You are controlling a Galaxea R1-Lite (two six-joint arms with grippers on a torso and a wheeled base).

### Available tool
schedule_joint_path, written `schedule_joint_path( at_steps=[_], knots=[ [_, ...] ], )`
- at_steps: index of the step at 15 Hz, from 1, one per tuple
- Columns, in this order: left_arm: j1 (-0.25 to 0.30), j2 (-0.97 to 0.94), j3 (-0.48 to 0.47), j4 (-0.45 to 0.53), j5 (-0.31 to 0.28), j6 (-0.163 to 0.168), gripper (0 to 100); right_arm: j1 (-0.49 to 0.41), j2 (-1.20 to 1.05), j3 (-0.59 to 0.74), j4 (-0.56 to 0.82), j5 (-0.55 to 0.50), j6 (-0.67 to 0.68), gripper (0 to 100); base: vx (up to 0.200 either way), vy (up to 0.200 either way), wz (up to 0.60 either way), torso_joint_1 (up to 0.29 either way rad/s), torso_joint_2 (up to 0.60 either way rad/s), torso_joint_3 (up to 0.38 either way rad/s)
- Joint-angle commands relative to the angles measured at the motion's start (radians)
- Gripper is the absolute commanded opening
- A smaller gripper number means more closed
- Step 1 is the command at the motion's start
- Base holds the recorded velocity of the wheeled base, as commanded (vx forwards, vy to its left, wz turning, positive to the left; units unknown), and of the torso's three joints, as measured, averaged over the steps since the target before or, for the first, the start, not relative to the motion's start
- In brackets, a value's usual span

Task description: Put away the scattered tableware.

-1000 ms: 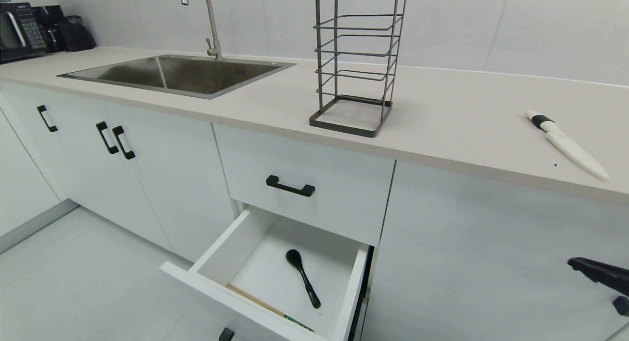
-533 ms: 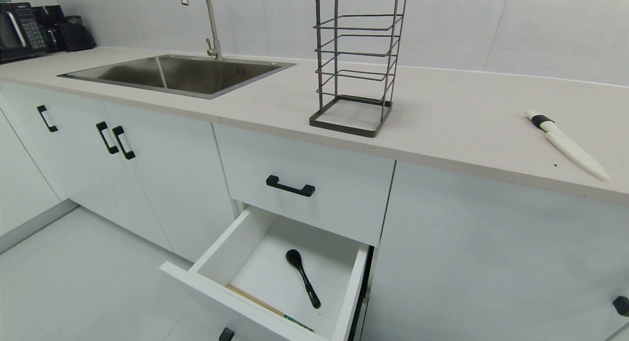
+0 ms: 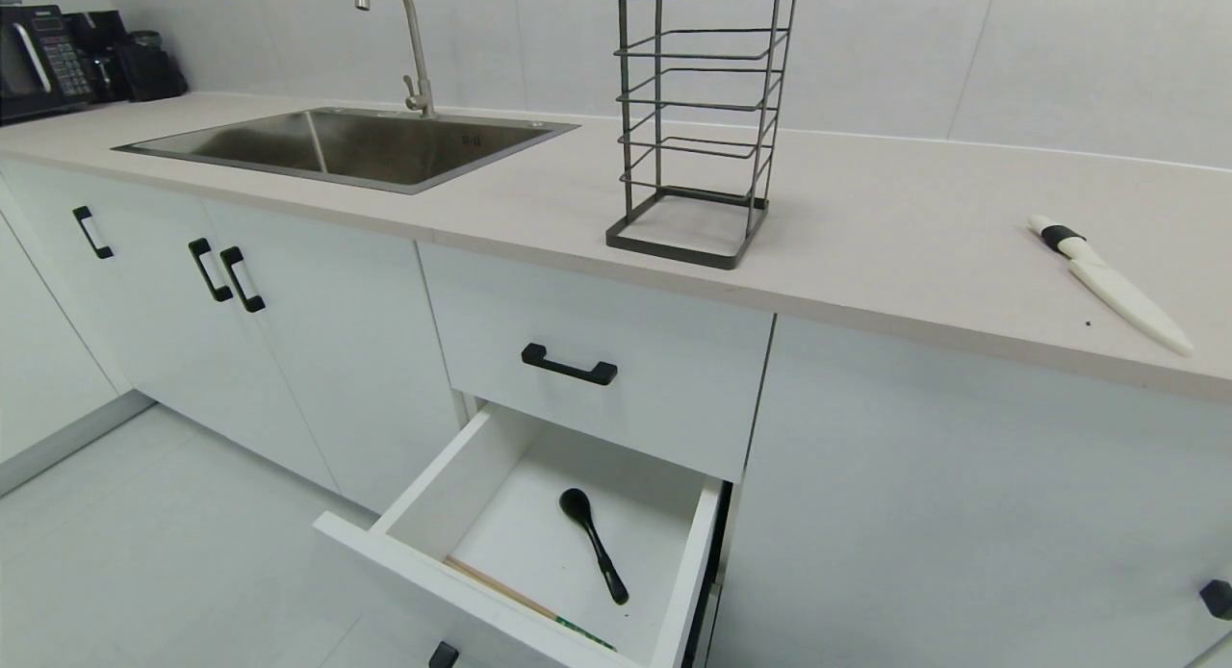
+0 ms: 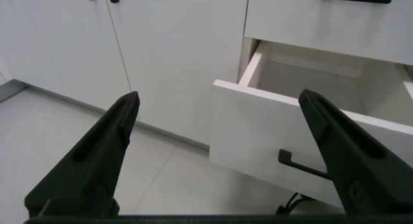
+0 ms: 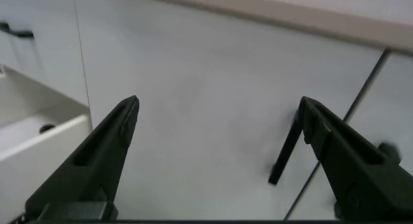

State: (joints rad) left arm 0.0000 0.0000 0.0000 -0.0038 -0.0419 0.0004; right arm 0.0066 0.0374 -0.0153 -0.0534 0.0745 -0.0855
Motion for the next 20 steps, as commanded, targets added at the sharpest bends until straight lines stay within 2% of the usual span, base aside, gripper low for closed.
schedule_joint_path(
  at_steps=[1, 3, 5, 6, 7, 8, 10, 13, 14, 17, 18, 19, 20],
  knots=[
    [0.0, 0.0, 0.0, 0.001, -0.024, 0.001, 100, -0.005, -0.036, 0.011, 0.073, -0.058, 0.084, 100, 0.0, 0.0, 0.0, 0.0, 0.0, 0.0],
    [0.0, 0.0, 0.0, -0.001, -0.033, 0.003, 100, -0.004, -0.034, 0.012, 0.063, -0.062, 0.107, 100, 0.0, 0.0, 0.0, 0.0, 0.0, 0.0],
    [0.002, 0.0, -0.014, -0.074, -0.033, 0.003, 100, -0.004, -0.036, 0.012, 0.061, -0.062, 0.107, 100, 0.0, 0.0, 0.0, 0.0, 0.0, 0.0],
    [0.009, 0.017, -0.149, -0.248, -0.058, 0.001, 100, -0.004, -0.036, 0.012, 0.061, -0.062, 0.107, 100, 0.0, 0.0, 0.0, 0.0, 0.0, 0.0],
    [0.012, 0.048, -0.216, -0.226, -0.118, 0.004, 100, -0.004, -0.036, 0.012, 0.061, -0.062, 0.107, 100, 0.0, 0.0, 0.0, 0.0, 0.0, 0.0],
    [0.011, 0.064, -0.244, -0.171, -0.161, 0.003, 100, -0.004, -0.036, 0.012, 0.061, -0.062, 0.107, 100, 0.0, 0.0, 0.0, 0.0, 0.0, 0.0],
    [0.005, 0.098, -0.252, -0.013, -0.176, -0.013, 100, -0.004, -0.036, 0.012, 0.061, -0.062, 0.107, 100, 0.0, 0.0, 0.0, 0.0, 0.0, 0.0],
    [-0.008, 0.196, -0.245, 0.093, -0.207, -0.01, 100, -0.004, -0.036, 0.012, 0.061, -0.062, 0.107, 100, 0.0, 0.0, 0.0, 0.0, 0.0, 0.0],
    [-0.008, 0.201, -0.245, 0.096, -0.207, -0.01, 100, -0.004, -0.036, 0.012, 0.061, -0.062, 0.107, 100, 0.0, 0.0, 0.0, 0.0, 0.0, 0.0],
    [-0.026, 0.568, -0.195, 0.117, -0.253, -0.007, 100, -0.004, -0.036, 0.012, 0.061, -0.062, 0.107, 100, 0.0, 0.0, 0.0, 0.0, 0.0, 0.0],
    [-0.034, 0.661, -0.192, 0.117, -0.266, 0.004, 100, -0.004, -0.036, 0.012, 0.061, -0.062, 0.107, 100, 0.0, 0.0, 0.0, 0.0, 0.0, 0.0],
    [-0.044, 0.723, -0.199, 0.111, -0.265, 0.023, 100, -0.004, -0.036, 0.012, 0.061, -0.062, 0.107, 100, 0.0, 0.0, 0.0, 0.0, 0.0, 0.0],
    [-0.058, 0.854, -0.209, 0.064, -0.265, 0.067, 100, -0.004, -0.036, 0.012, 0.061, -0.062, 0.107, 100, 0.0, 0.0, 0.0, 0.0, 0.0, 0.0]
  ],
)
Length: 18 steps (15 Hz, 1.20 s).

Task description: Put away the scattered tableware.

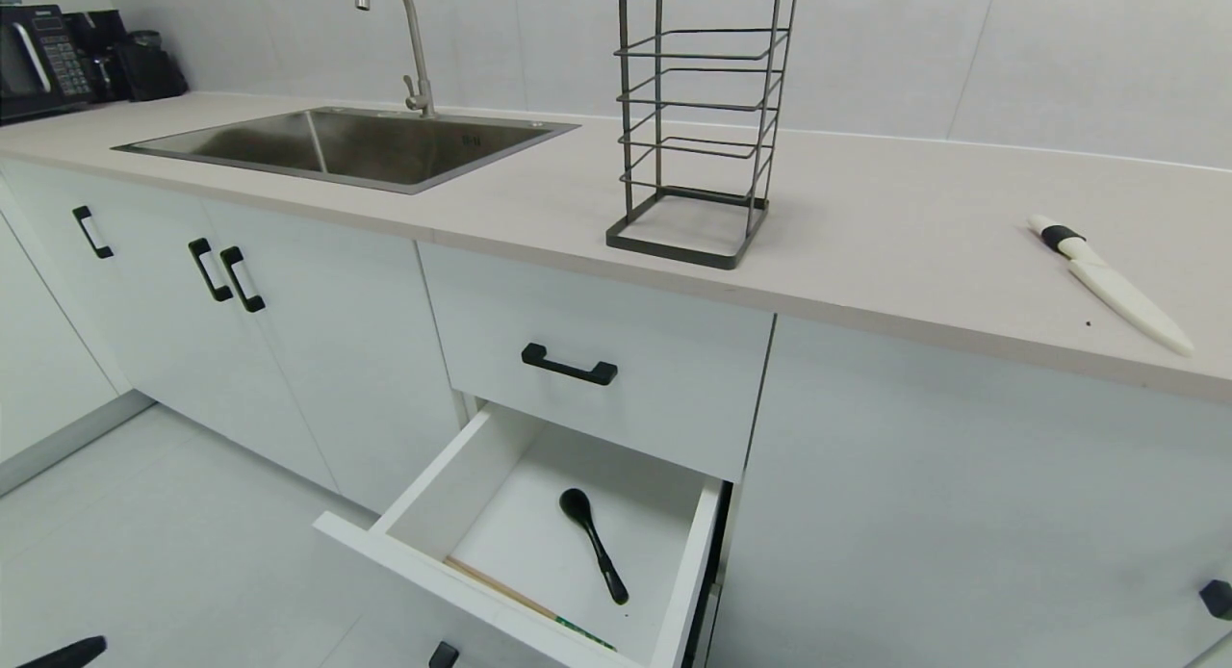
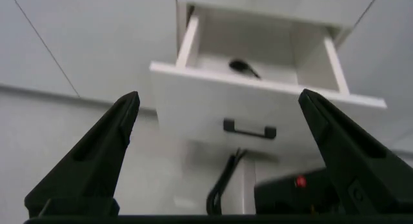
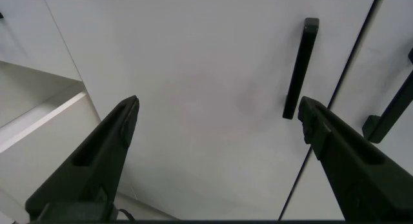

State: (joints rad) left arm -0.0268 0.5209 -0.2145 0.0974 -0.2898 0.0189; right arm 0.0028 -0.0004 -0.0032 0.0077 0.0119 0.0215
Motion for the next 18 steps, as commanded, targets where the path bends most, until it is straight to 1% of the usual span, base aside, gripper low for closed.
schedule_joint_path(
  at_steps=[1, 2, 3, 5, 6, 8, 9, 12, 13, 14, 15, 16, 17, 18],
  knots=[
    [-0.033, 0.389, 0.009, -0.061, -0.019, 0.061, 100, 0.0, 0.002, 0.0, 0.0, 0.002, 0.0, 100, 0.0, 0.0, 0.0, 0.0, 0.0, 0.0],
    [-0.05, 0.502, 0.01, -0.079, -0.02, 0.087, 100, 0.0, 0.002, 0.0, 0.0, 0.0, 0.0, 100, 0.0, 0.0, 0.0, 0.0, 0.0, 0.0],
    [-0.113, 0.642, 0.012, -0.101, -0.022, 0.121, 100, 0.0, 0.002, 0.0, 0.0, 0.0, 0.0, 100, 0.0, 0.0, 0.0, 0.0, 0.0, 0.0],
    [-0.209, 0.781, 0.018, -0.183, -0.023, 0.124, 100, 0.0, 0.002, 0.0, 0.0, 0.0, 0.0, 100, 0.0, 0.0, 0.0, 0.0, 0.0, 0.0],
    [-0.228, 0.837, 0.024, -0.234, -0.023, 0.122, 100, 0.0, 0.002, 0.0, 0.0, 0.0, 0.0, 100, 0.0, 0.0, 0.0, 0.0, 0.0, 0.0],
    [-0.231, 0.967, 0.037, -0.328, -0.023, 0.131, 100, 0.0, 0.002, 0.0, 0.0, 0.002, 0.0, 100, 0.0, 0.0, 0.0, 0.0, 0.0, 0.0],
    [-0.232, 1.002, 0.04, -0.358, -0.022, 0.13, 100, 0.0, 0.002, 0.0, 0.0, 0.0, 0.0, 100, 0.0, 0.0, 0.0, 0.0, 0.0, 0.0],
    [-0.24, 1.14, 0.043, -0.524, -0.02, 0.13, 100, 0.0, 0.002, 0.0, 0.0, 0.0, 0.0, 100, 0.0, 0.0, 0.0, 0.0, 0.0, 0.0],
    [-0.239, 1.194, 0.056, -0.591, -0.02, 0.13, 100, 0.0, 0.002, 0.0, 0.0, 0.0, 0.0, 100, 0.0, 0.0, 0.0, 0.0, 0.0, 0.0],
    [-0.242, 1.229, 0.078, -0.659, -0.017, 0.13, 100, 0.0, 0.002, 0.0, 0.0, 0.0, 0.0, 100, 0.0, 0.0, 0.0, 0.0, 0.0, 0.0],
    [-0.243, 1.243, 0.087, -0.69, -0.015, 0.13, 100, 0.0, 0.002, 0.0, 0.0, 0.0, 0.0, 100, 0.0, 0.0, 0.0, 0.0, 0.0, 0.0],
    [-0.245, 1.289, 0.107, -0.779, -0.014, 0.13, 100, 0.0, 0.002, 0.0, 0.0, 0.0, 0.0, 100, 0.0, 0.0, 0.0, 0.0, 0.0, 0.0],
    [-0.245, 1.302, 0.107, -0.798, -0.014, 0.13, 100, 0.0, 0.002, 0.0, 0.0, 0.0, 0.0, 100, 0.0, 0.0, 0.0, 0.0, 0.0, 0.0],
    [-0.242, 1.32, 0.107, -0.846, -0.011, 0.128, 100, 0.0, 0.002, 0.0, 0.0, 0.0, 0.0, 100, 0.0, 0.0, 0.0, 0.0, 0.0, 0.0]
  ],
)
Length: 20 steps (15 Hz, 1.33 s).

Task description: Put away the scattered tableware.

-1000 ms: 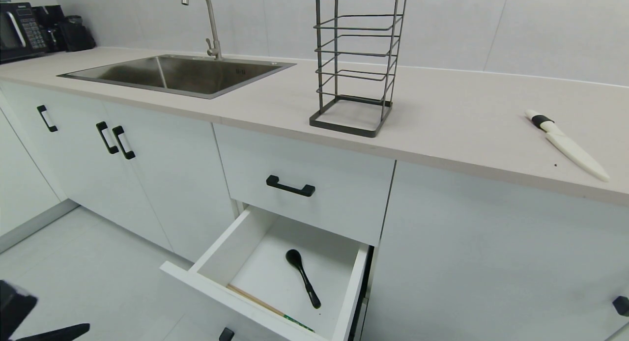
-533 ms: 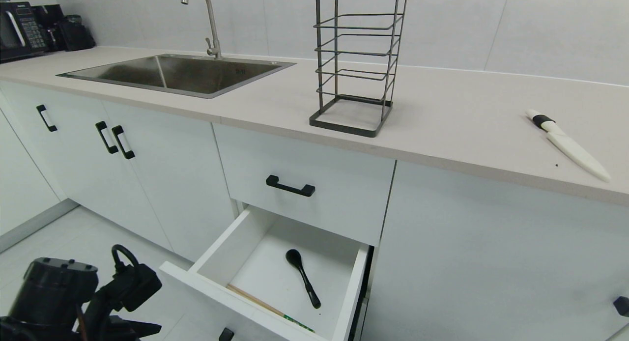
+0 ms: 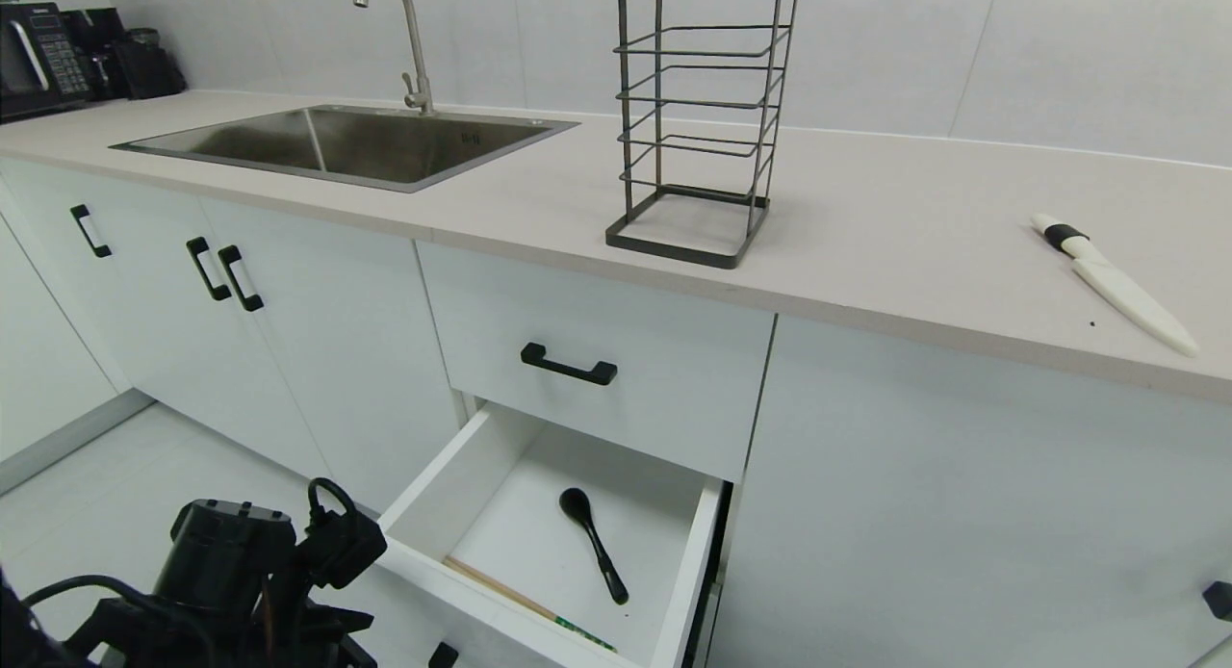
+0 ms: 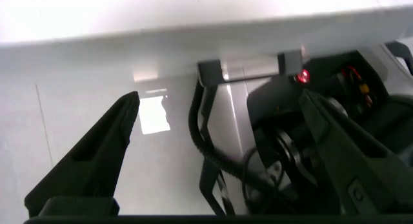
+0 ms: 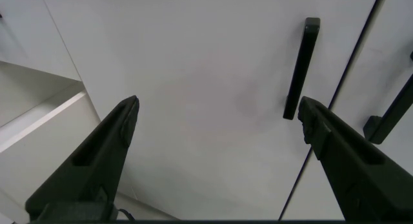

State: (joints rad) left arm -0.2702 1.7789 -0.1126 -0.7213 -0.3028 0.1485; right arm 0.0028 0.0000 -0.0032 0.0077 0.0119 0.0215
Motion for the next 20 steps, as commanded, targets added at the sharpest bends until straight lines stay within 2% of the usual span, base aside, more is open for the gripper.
schedule_joint_path(
  at_steps=[1, 7, 14, 17, 20],
  knots=[
    [0.0, 0.063, 0.011, -0.052, 0.004, -0.001, 100, 0.0, 0.002, 0.0, 0.0, 0.0, 0.0, 100, 0.0, 0.0, 0.0, 0.0, 0.0, 0.0],
    [0.0, 0.082, -0.016, -0.125, 0.001, -0.009, 100, 0.0, 0.002, 0.0, 0.0, 0.0, 0.0, 100, 0.0, 0.0, 0.0, 0.0, 0.0, 0.0],
    [-0.003, 0.114, -0.107, -0.142, 0.001, -0.009, 100, 0.0, 0.002, 0.0, 0.0, 0.0, 0.0, 100, 0.0, 0.0, 0.0, 0.0, 0.0, 0.0],
    [-0.003, 0.146, -0.177, -0.142, 0.001, -0.009, 100, 0.0, 0.002, 0.0, 0.0, 0.0, 0.0, 100, 0.0, 0.0, 0.0, 0.0, 0.0, 0.0],
    [-0.003, 0.185, -0.213, -0.185, -0.002, -0.007, 100, 0.0, 0.002, 0.0, 0.0, 0.0, 0.0, 100, 0.0, 0.0, 0.0, 0.0, 0.0, 0.0]
  ],
)
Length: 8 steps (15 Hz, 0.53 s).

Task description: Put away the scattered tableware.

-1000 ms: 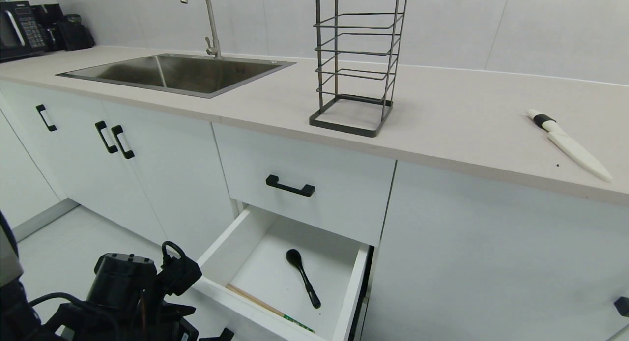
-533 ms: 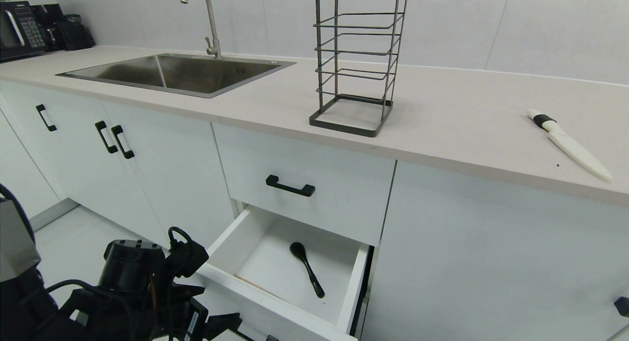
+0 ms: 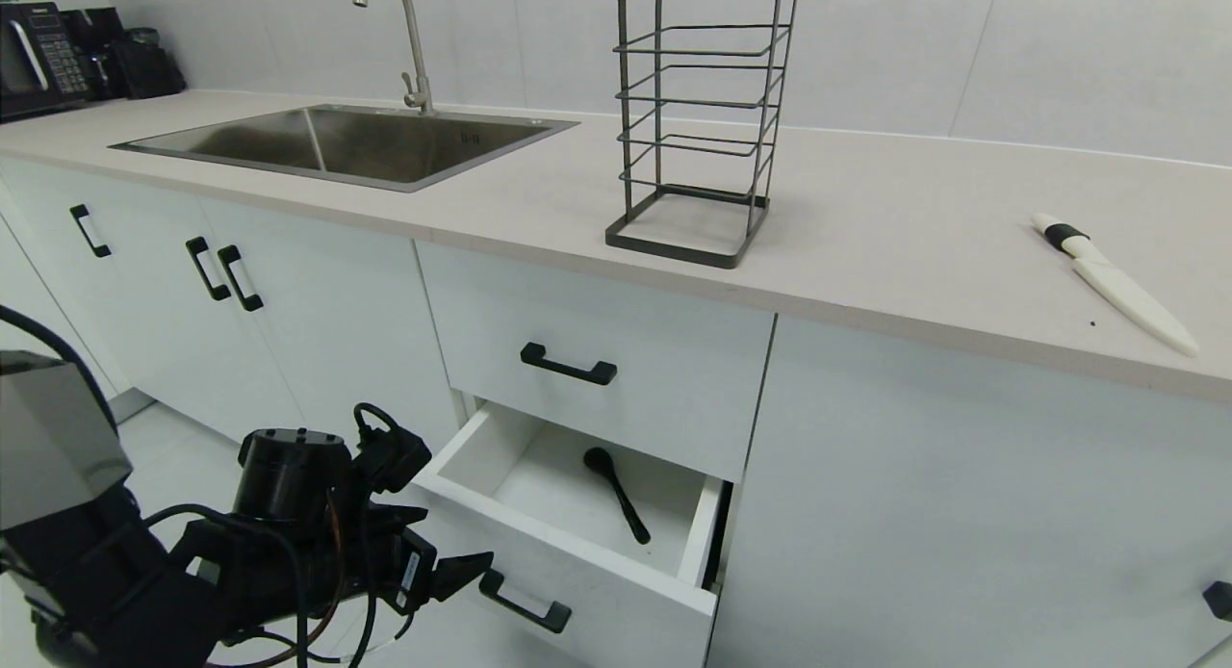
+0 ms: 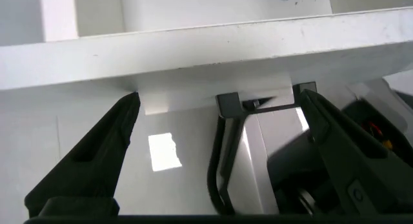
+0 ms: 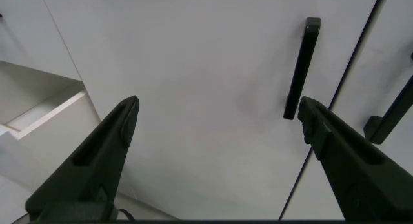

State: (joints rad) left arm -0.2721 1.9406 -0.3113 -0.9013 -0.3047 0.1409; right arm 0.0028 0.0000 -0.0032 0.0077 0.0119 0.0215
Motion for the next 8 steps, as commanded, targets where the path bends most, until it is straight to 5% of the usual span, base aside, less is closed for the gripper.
schedule_joint_path(
  at_steps=[1, 8],
  knots=[
    [-0.001, 0.037, -0.026, -0.019, -0.001, -0.001, 100, 0.0, 0.002, 0.0, 0.0, 0.0, 0.002, 100, 0.0, 0.0, 0.0, 0.0, 0.0, 0.0],
    [-0.001, 0.092, -0.132, -0.051, -0.001, -0.012, 100, 0.0, 0.002, 0.0, 0.0, 0.0, 0.0, 100, 0.0, 0.0, 0.0, 0.0, 0.0, 0.0]
  ],
)
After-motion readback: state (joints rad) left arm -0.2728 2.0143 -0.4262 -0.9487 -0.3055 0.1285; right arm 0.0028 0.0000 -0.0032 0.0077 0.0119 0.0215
